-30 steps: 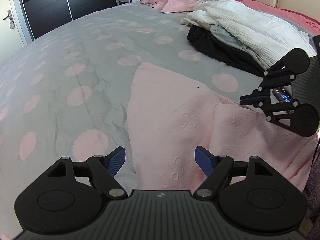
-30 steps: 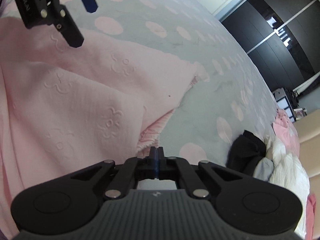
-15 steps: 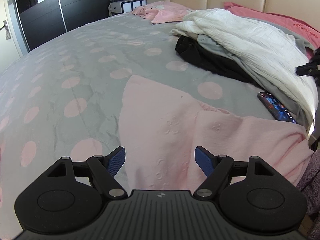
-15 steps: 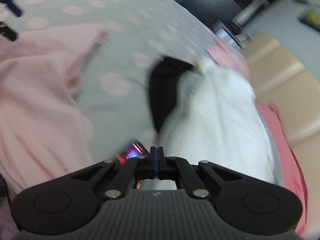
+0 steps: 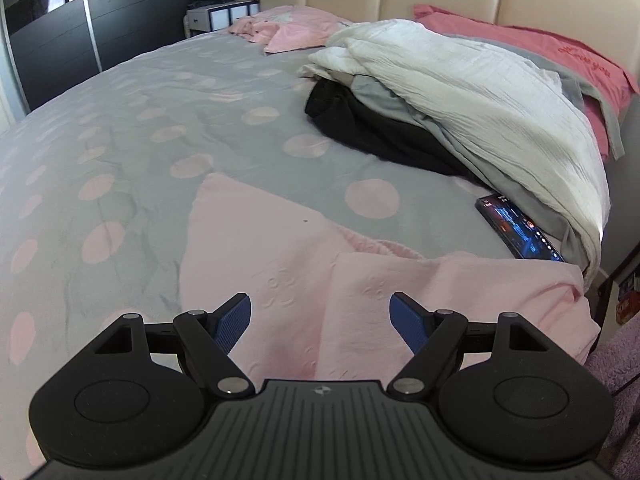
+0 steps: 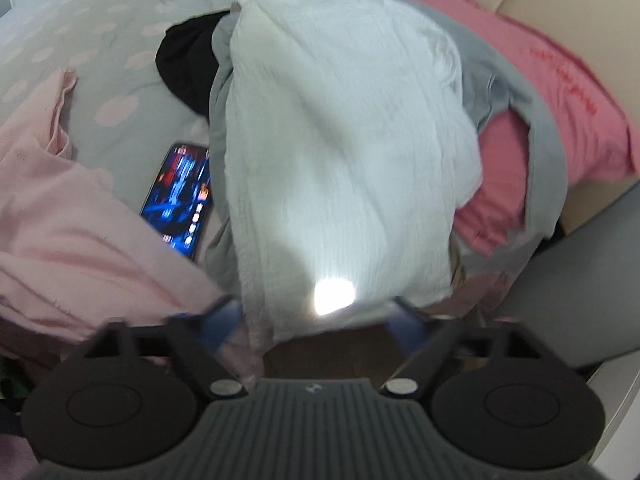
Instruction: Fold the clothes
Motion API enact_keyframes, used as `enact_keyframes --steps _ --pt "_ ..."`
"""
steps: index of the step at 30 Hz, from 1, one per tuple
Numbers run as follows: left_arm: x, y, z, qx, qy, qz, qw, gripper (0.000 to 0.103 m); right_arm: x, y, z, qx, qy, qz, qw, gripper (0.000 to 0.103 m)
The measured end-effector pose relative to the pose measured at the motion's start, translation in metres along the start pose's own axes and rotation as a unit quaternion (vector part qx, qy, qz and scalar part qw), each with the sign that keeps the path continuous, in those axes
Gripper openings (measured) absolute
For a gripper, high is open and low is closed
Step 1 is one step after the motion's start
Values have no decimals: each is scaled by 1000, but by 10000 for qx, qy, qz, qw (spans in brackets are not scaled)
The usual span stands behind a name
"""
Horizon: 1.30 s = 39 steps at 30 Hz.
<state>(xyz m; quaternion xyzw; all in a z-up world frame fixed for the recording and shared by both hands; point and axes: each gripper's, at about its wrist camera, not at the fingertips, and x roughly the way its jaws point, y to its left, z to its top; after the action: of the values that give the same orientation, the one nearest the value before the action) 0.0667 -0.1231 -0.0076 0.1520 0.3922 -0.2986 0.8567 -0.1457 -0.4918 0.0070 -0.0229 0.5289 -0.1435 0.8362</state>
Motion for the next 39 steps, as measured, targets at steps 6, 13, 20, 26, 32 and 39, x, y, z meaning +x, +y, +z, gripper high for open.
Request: enact_keyframes --steps 6,13,20,26,32,39 --pt "12 -13 11 -38 40 -97 9999 76 11 0 -7 187 -128 121 9997 43" --pt "48 -26 9 63 303 66 9995 75 31 42 5 -62 -336 925 9951 31" --pt "61 -13 -3 -327 745 -359 9960 15 50 115 19 -729 -520 1722 9810 58" --pt "41 -11 -11 -204 863 -305 9956 3 69 166 32 -1158 -809 1982 9699 60" --pt "23 -7 -26 -166 939 -171 9953 3 101 196 41 -1354 -876 1954 9674 49" --pt "14 3 -28 -400 917 -82 9950 19 72 205 27 -1606 -1058 2220 9559 1"
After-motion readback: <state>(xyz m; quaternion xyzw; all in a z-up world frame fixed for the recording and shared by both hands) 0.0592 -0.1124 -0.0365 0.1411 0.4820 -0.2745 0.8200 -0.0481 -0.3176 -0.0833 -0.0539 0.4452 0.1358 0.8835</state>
